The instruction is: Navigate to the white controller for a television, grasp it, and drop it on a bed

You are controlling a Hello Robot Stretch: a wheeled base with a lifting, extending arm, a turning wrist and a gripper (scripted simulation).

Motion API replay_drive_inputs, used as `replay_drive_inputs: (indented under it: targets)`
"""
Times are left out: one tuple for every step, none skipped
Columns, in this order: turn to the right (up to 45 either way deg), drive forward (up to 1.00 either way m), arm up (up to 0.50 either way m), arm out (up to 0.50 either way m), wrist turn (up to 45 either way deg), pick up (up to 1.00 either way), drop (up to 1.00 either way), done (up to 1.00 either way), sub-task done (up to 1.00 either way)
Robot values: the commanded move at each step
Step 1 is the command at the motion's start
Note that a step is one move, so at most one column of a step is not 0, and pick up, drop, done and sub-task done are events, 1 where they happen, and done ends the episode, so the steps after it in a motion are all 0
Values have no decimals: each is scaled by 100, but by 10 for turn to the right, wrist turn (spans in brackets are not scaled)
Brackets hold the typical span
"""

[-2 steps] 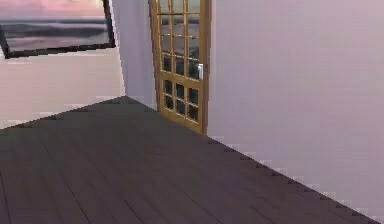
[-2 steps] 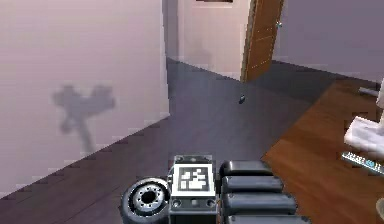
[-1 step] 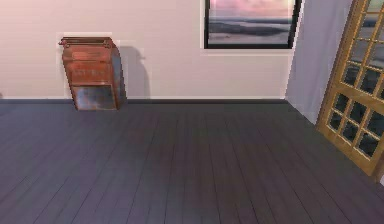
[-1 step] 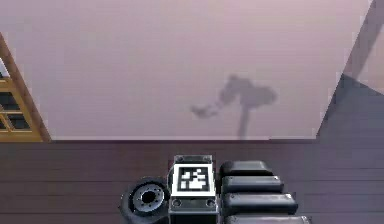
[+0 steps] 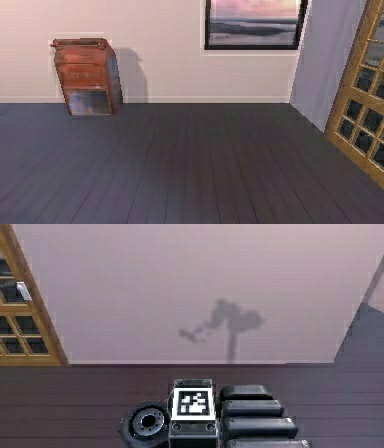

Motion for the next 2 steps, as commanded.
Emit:
replay_drive_inputs:
  targets:
    - [450,0,0,0,0,0,0,0,0]
    - [420,0,0,0,0,0,0,0,0]
